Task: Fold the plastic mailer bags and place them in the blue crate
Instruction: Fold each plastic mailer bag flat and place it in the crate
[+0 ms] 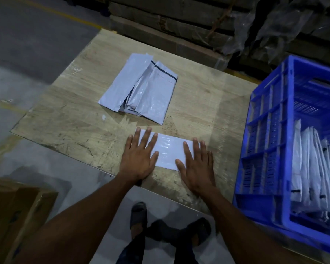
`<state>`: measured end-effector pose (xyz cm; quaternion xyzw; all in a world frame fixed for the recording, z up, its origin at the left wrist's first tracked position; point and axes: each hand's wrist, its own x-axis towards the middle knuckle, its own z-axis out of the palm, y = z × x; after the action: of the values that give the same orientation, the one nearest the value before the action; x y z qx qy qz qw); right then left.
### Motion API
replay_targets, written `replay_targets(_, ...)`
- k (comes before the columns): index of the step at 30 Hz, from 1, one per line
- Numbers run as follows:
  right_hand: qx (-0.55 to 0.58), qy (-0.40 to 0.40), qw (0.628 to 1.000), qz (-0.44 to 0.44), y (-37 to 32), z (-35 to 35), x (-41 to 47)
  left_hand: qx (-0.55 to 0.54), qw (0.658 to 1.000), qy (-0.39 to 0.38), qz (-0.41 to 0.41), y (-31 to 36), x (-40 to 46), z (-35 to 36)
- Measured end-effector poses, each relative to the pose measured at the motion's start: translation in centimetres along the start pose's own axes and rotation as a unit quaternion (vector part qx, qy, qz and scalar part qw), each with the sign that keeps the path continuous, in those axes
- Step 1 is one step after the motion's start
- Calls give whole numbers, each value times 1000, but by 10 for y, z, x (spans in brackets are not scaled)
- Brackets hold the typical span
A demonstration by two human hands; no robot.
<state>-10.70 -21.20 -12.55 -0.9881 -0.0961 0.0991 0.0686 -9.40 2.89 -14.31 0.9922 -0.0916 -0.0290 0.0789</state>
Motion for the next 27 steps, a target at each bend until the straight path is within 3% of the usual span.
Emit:
replay_targets(4,17,-48,998,36,7,-3,0,15,999,-3,-34,-1,-4,-3)
replay_targets(6,-11,-19,998,52,-3,-10,4,12,999,-1,-32,0,-3,-3)
replay_targets(10,-39,-25,993,-109,-20,-15,13,13,999,5,-31,-3,-3,1)
replay_targets(14,-12,-38,995,-87,-13,-12,11,7,999,7,-34,-3,-1,5)
replay_targets(21,-14,51,984,-173,-8,-13,-12,9,999,9,-35,-2,0,4)
replay_targets(27,-5,102,981,-163,-16,-18,-5,-20,998,52,26,-1,-8,-1)
